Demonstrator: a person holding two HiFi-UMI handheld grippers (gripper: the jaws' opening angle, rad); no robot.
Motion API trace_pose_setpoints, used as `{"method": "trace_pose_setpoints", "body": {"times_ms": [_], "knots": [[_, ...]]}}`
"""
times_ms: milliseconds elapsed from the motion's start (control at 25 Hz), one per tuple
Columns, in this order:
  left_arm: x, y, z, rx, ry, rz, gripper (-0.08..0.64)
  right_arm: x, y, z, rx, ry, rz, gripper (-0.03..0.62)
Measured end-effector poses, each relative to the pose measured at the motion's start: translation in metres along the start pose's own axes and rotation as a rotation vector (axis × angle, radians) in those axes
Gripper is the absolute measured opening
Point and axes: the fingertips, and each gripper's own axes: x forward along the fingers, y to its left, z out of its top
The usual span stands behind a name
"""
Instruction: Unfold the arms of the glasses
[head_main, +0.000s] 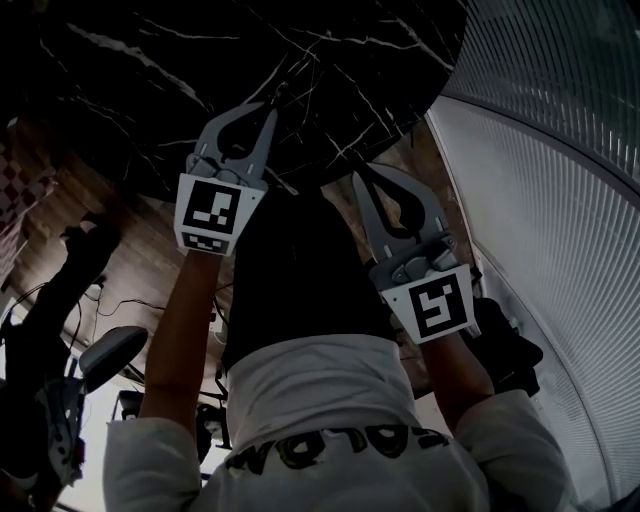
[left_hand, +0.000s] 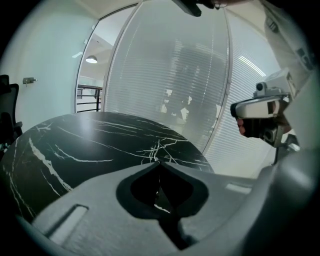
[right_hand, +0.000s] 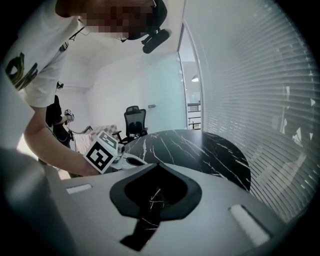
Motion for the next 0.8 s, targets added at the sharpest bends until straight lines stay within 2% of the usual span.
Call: {"method": "trace_pose_setpoints", "body": {"times_ms": [240, 480, 800], "knots": [[-0.031, -0.012, 0.052, 0.003, -0.061, 0.001, 0.003, -0.018, -0.001, 0.048, -0.043, -0.077, -0.019, 0.002], [-0.083, -0.027, 0.108, -0.102, -0.112, 0.037, 0.003, -0.042, 0.006, 0.098, -0.061, -0.129, -0.029, 0.002], [-0.136, -0.045, 0.172, -0.173, -0.179, 0.086, 0.003, -0.068, 0.016, 0.153, -0.092, -0.180, -0.044, 0.002]]}}
